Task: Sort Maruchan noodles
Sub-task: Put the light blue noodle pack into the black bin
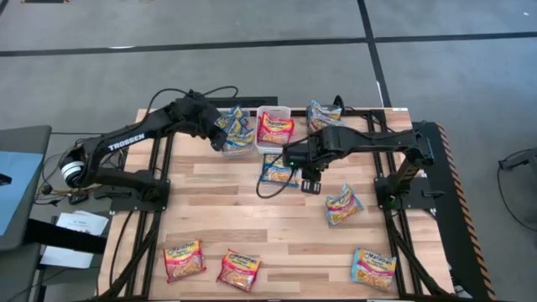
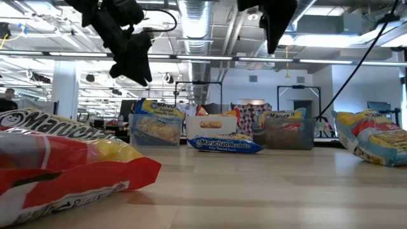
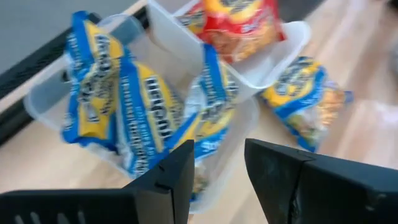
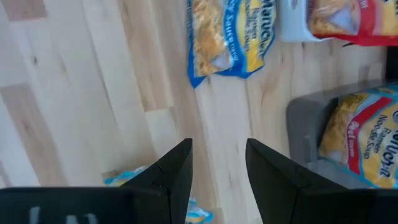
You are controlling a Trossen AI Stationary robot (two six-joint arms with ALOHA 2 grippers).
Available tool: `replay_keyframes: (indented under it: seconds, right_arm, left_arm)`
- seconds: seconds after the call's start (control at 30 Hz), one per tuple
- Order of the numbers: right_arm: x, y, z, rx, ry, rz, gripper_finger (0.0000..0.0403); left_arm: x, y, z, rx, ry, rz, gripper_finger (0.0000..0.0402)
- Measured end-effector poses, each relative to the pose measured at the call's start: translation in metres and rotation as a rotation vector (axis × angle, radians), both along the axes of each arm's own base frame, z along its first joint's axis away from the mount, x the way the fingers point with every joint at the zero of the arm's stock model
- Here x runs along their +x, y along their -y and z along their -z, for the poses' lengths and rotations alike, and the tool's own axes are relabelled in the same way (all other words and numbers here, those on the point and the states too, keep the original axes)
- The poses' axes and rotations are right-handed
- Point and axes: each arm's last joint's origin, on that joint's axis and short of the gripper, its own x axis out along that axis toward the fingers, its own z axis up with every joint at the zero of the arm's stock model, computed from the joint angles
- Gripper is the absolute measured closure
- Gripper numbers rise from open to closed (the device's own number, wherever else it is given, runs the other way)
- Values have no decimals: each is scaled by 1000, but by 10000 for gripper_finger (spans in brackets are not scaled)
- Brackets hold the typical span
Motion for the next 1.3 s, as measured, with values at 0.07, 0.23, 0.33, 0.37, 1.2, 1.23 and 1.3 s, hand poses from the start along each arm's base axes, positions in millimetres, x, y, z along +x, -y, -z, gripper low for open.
replay_keyframes:
  seconds: [0.07, 0.23, 0.33, 0.37, 1.2, 1.23, 1.3]
  right_arm:
    - [-3, -7, -1, 0, -11, -20, 230]
    - [-8, -25, -4, 2, -16, -57, 230]
    - [-11, -32, -7, -5, -2, -55, 230]
    - [-12, -34, -7, -14, -6, -50, 230]
    - [-122, -31, 2, -29, 181, 223, 230]
    - [-128, -30, 3, -20, 200, 237, 230]
    - [-138, -28, 4, -5, 233, 252, 230]
  left_arm:
    - [-1, 2, -3, -15, 28, 29, 274]
    - [-5, 9, -12, -85, 117, 70, 274]
    - [-8, 13, -18, -112, 164, 84, 274]
    - [-10, 15, -20, -112, 177, 92, 274]
    - [-28, 30, -43, -59, 272, 111, 274]
    - [-28, 30, -43, -59, 273, 111, 274]
    - [-28, 30, -43, -60, 272, 111, 274]
